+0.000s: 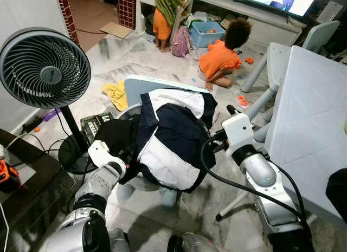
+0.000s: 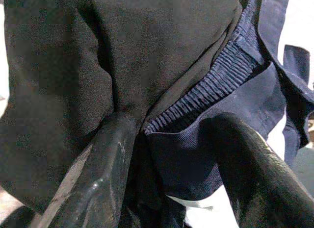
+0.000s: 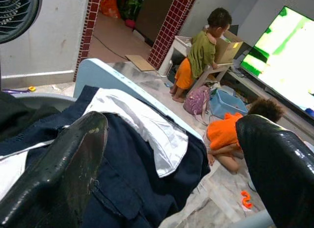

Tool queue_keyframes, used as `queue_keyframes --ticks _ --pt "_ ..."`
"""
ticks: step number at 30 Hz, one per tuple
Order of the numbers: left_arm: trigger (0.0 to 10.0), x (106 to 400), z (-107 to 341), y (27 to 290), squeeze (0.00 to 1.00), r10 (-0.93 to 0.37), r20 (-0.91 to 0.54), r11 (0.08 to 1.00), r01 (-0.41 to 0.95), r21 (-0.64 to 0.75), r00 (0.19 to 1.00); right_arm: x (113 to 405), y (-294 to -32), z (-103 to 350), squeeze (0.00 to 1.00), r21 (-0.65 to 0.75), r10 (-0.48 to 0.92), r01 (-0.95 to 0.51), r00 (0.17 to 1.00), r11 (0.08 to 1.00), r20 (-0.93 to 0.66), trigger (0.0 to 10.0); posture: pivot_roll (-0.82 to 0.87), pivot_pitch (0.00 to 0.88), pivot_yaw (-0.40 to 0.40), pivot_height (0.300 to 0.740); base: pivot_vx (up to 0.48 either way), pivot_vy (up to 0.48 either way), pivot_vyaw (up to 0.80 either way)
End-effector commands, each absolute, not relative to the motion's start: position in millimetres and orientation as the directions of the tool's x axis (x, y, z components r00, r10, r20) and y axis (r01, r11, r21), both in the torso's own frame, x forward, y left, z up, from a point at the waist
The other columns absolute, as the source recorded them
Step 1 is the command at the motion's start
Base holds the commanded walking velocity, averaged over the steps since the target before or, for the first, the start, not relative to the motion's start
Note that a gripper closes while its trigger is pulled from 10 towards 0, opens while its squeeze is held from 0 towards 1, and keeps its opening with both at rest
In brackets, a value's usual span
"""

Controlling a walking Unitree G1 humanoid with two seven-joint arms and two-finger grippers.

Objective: Hang hanger

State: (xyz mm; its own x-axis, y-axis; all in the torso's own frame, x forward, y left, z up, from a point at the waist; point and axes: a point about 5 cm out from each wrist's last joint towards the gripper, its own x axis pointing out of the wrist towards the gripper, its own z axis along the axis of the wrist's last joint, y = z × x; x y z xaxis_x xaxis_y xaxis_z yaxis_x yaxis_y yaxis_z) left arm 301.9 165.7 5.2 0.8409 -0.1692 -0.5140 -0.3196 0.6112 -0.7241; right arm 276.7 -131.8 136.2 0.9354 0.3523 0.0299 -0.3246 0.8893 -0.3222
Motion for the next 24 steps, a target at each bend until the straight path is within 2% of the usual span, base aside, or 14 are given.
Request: queue_keyframes --ticks 1,6,9,10,24 --pt "10.0 293.1 -5.6 157.6 0.00 -0.211 -0.547 0.594 -0.338 -0.729 0.810 278.0 -132.5 138.1 0.00 -0.334 0.352 -0.322 0.936 0.886 0.031 10.0 -0.07 0.105 -0.134 0.740 0.000 0.000 0.00" --pt "10.0 297.5 -1.4 151.0 0.00 -0.256 -0.530 0.582 -0.309 -0.753 0.809 278.3 -135.0 138.4 0.00 -0.339 0.349 -0.318 0.937 0.885 0.031 10.0 -0.09 0.094 -0.136 0.740 0.000 0.000 0.00" --pt "10.0 298.3 -2.0 146.5 0.00 -0.272 -0.558 0.612 -0.307 -0.729 0.784 277.8 -135.3 138.4 0.00 -0.342 0.347 -0.317 0.937 0.885 0.030 10.0 -0.09 0.094 -0.135 0.740 0.000 0.000 0.00" --pt "0.0 297.3 -3.8 146.5 0.00 -0.264 -0.575 0.627 -0.315 -0.712 0.775 277.3 -134.4 138.1 0.00 -0.343 0.348 -0.318 0.937 0.884 0.030 10.0 -0.09 0.095 -0.136 0.740 0.000 0.000 0.00" --pt "0.0 294.2 -8.0 178.0 0.00 -0.086 -0.618 0.724 -0.377 -0.578 0.782 277.4 -133.4 136.8 0.00 -0.344 0.348 -0.318 0.937 0.883 0.027 10.0 -0.08 0.101 -0.137 0.740 0.000 0.000 0.00"
